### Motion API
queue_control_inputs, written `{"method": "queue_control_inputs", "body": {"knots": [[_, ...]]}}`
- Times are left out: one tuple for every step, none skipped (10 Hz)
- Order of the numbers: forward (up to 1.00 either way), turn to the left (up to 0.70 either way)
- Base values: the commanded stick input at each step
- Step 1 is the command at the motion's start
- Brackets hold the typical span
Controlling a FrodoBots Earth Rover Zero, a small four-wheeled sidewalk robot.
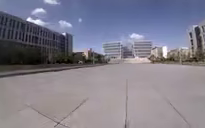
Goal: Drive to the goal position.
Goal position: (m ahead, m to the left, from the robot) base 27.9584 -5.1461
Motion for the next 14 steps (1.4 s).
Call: {"method": "queue_control_inputs", "body": {"knots": [[0.70, 0.00], [0.70, 0.00], [0.70, 0.00], [0.70, 0.00], [0.70, -0.23], [0.70, -0.27], [0.70, -0.27], [0.70, -0.15], [0.70, 0.00], [0.70, 0.00], [0.70, 0.00], [0.70, 0.00], [0.70, 0.00], [0.70, 0.00]]}}
